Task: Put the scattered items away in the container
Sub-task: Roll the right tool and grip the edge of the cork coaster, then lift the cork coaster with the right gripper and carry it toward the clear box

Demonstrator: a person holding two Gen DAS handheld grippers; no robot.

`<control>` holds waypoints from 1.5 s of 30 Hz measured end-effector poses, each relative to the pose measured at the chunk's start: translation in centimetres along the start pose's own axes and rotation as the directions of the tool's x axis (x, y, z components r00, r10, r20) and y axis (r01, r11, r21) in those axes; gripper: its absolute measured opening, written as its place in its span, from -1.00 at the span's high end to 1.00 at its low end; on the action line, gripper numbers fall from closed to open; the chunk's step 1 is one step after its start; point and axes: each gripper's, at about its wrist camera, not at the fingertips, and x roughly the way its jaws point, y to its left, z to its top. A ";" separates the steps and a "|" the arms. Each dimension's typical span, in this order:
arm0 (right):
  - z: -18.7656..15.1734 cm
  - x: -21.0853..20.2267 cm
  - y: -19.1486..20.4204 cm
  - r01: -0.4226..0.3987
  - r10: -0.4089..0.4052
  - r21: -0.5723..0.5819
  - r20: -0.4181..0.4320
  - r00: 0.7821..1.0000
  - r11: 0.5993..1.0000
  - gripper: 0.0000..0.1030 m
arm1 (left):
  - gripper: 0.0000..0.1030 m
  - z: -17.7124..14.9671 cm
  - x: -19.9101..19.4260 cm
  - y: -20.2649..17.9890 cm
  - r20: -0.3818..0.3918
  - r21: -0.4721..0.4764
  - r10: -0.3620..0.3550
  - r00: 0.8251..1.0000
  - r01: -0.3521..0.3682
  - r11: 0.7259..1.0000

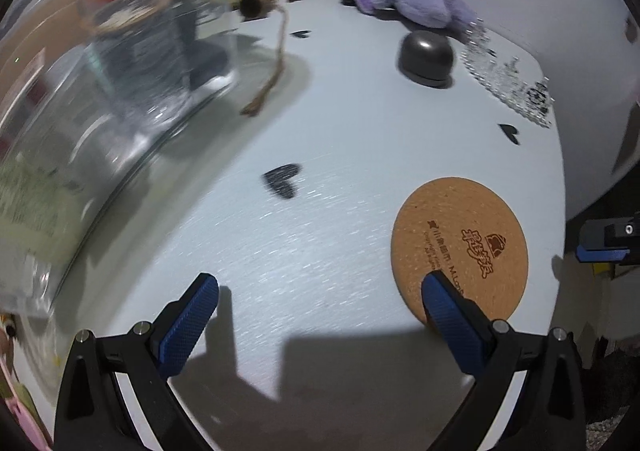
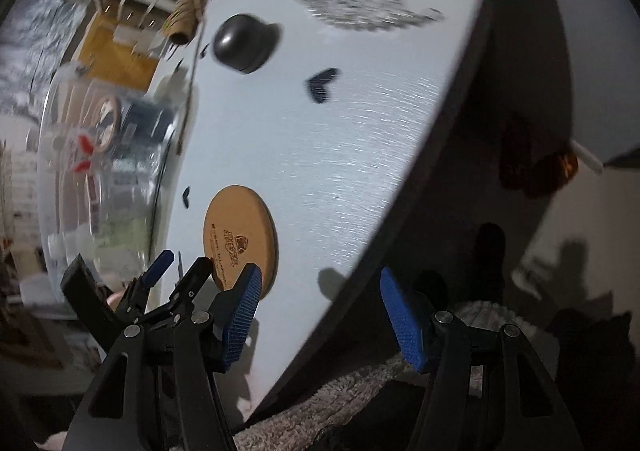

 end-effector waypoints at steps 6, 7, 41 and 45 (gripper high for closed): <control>-0.5 1.2 -2.6 -0.101 0.100 0.108 0.021 0.995 0.989 -0.20 | -0.99 1.0 0.4 -2.0 -0.006 0.075 -0.023 1.000 0.023 0.997; -0.7 1.5 -2.9 -0.127 0.125 0.121 0.024 0.992 0.984 -0.20 | -0.99 1.1 0.4 -2.3 -0.007 0.087 -0.025 1.000 0.026 0.996; -1.6 -2.1 -4.1 -0.389 0.360 0.168 0.180 0.915 0.906 0.81 | -0.95 2.2 -2.4 -8.8 0.042 0.336 -0.136 0.990 0.115 0.935; -0.9 -2.4 -3.0 -0.365 0.343 0.204 0.139 0.929 0.908 0.81 | -0.94 0.5 -6.0 -10.3 0.147 0.445 -0.141 0.979 0.061 0.893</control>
